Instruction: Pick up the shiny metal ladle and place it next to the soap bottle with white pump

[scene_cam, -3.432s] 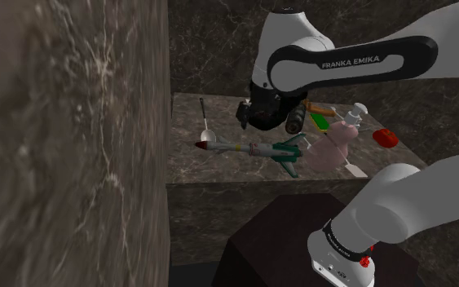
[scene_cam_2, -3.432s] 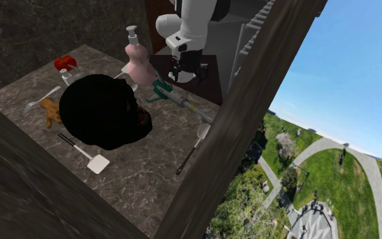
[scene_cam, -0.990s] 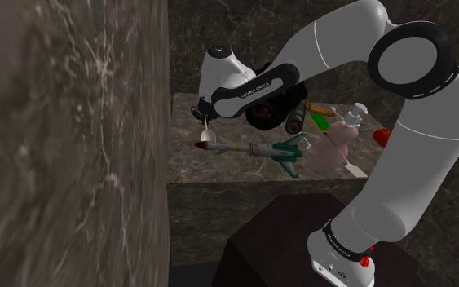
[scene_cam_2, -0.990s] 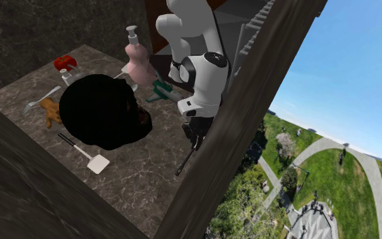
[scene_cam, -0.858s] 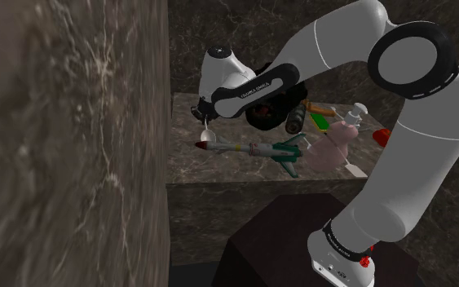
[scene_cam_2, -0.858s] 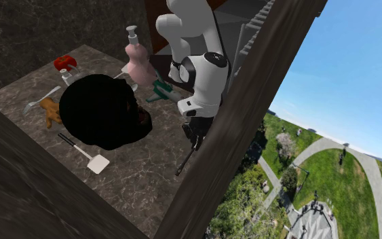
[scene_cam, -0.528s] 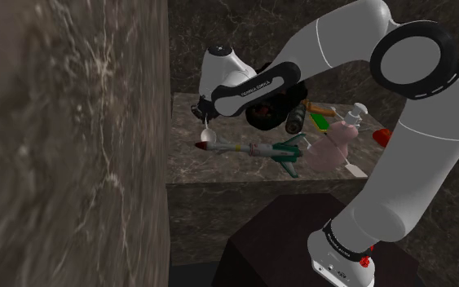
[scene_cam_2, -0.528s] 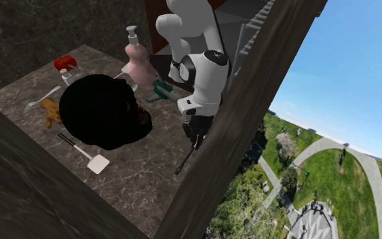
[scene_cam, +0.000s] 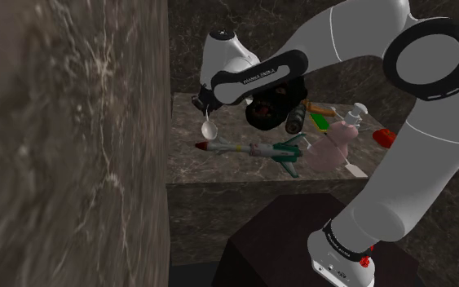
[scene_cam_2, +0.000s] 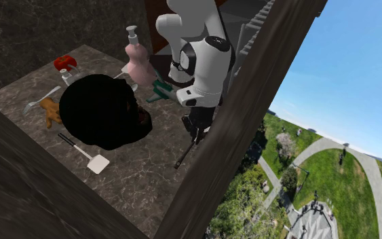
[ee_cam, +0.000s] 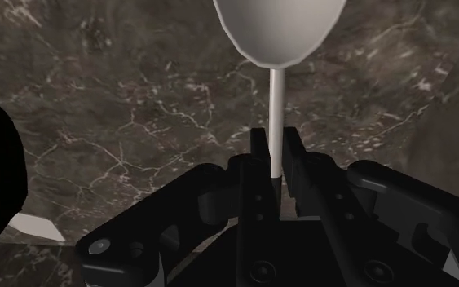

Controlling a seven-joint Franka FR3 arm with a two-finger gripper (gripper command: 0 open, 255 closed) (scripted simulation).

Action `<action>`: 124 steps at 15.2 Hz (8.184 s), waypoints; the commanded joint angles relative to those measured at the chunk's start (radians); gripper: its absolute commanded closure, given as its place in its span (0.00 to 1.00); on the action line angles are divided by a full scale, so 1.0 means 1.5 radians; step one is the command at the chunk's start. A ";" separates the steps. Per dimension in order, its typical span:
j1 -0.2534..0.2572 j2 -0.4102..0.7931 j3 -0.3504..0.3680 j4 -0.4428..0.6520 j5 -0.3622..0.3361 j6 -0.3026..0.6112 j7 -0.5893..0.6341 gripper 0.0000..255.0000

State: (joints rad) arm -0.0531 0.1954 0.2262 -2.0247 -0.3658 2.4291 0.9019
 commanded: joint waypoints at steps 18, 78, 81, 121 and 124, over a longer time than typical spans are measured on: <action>-0.004 -0.066 0.013 0.091 0.061 -0.148 -0.063 1.00; -0.097 -0.378 -0.132 0.111 0.181 -0.432 -0.388 1.00; -0.109 -0.415 -0.165 0.077 0.181 -0.432 -0.432 1.00; -0.205 -0.514 -0.561 -0.029 0.110 -0.374 -0.885 1.00; -0.209 -0.520 -0.564 -0.060 0.106 -0.348 -0.885 1.00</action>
State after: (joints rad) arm -0.3643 -0.5819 -0.6156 -2.0985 -0.2046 1.8917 -0.4224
